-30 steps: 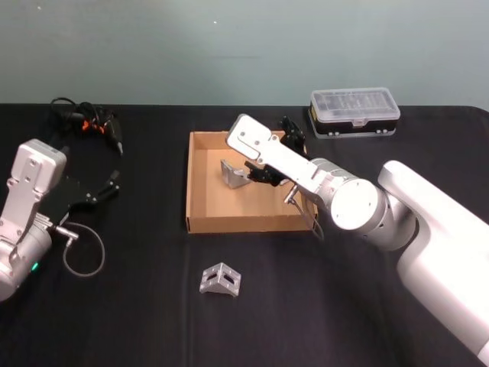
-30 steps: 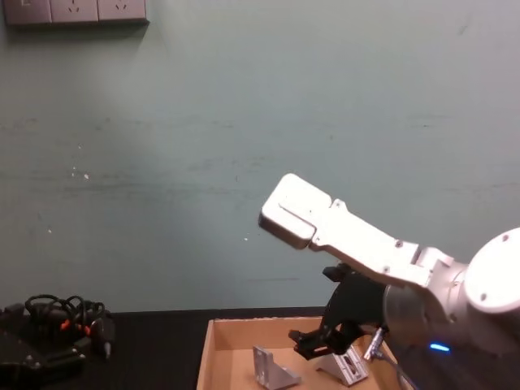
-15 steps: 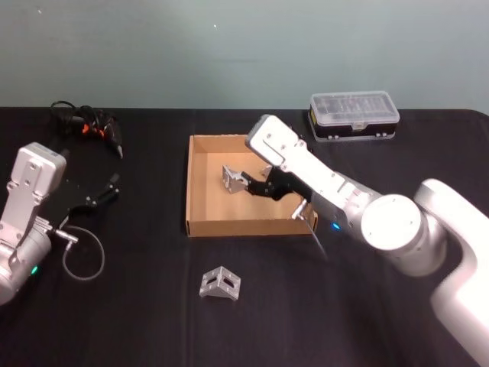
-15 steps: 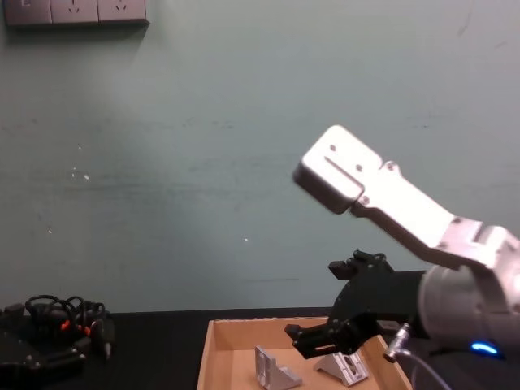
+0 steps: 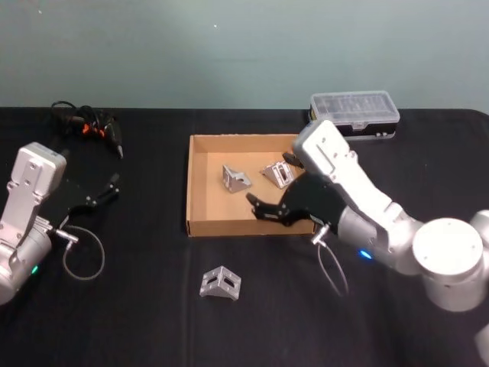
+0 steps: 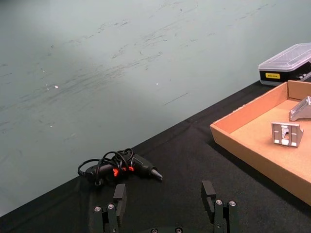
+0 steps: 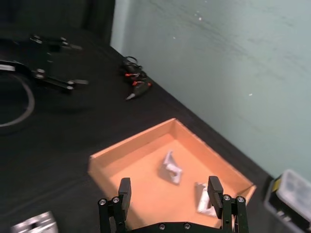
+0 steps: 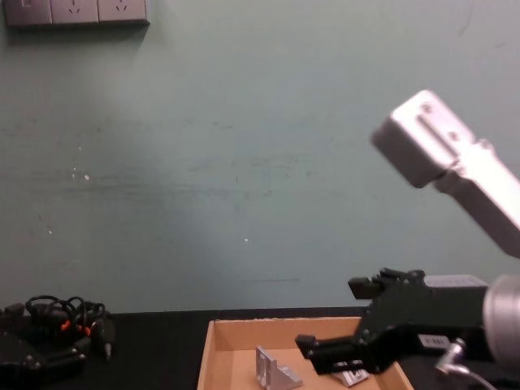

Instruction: Use one hand to pick up the angle iron from the table and place it into the box.

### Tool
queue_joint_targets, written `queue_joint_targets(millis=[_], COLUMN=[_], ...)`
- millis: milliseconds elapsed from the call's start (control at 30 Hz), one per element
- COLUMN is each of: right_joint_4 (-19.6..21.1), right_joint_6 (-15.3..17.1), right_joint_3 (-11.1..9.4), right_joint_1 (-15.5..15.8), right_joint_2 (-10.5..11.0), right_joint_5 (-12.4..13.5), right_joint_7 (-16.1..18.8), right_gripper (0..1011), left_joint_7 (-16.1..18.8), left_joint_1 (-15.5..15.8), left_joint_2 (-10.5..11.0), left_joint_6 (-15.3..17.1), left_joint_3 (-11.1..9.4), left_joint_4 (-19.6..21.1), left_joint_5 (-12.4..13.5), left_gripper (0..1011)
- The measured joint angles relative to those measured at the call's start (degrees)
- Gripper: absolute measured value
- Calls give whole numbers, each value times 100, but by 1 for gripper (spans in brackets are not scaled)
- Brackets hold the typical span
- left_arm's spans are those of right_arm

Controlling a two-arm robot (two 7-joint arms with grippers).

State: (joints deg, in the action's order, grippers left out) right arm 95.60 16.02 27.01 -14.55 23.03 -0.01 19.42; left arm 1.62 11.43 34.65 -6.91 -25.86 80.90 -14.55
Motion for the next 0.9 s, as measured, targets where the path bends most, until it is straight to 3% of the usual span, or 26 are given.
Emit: queue_joint_targets(millis=[267, 433, 633, 900], right_joint_4=[371, 488, 471, 215], right_joint_6=[75, 92, 2, 21], right_joint_3=[-278, -264, -57, 360], right_joint_1=[430, 560, 565, 172], right_joint_2=[199, 385, 581, 695], right_joint_5=[557, 812, 979, 1036], right_joint_7=[561, 856, 1204, 1670], right_gripper=[1004, 1004, 1004, 1004], left_joint_7=[0, 0, 0, 0], left_joint_1=[0, 0, 0, 0], left_joint_2=[0, 0, 0, 0], left_joint_6=[0, 0, 0, 0], left_joint_3=[0, 0, 0, 0], left_joint_4=[0, 0, 0, 0], left_joint_5=[0, 0, 0, 0], left_gripper=[1011, 1011, 1011, 1011])
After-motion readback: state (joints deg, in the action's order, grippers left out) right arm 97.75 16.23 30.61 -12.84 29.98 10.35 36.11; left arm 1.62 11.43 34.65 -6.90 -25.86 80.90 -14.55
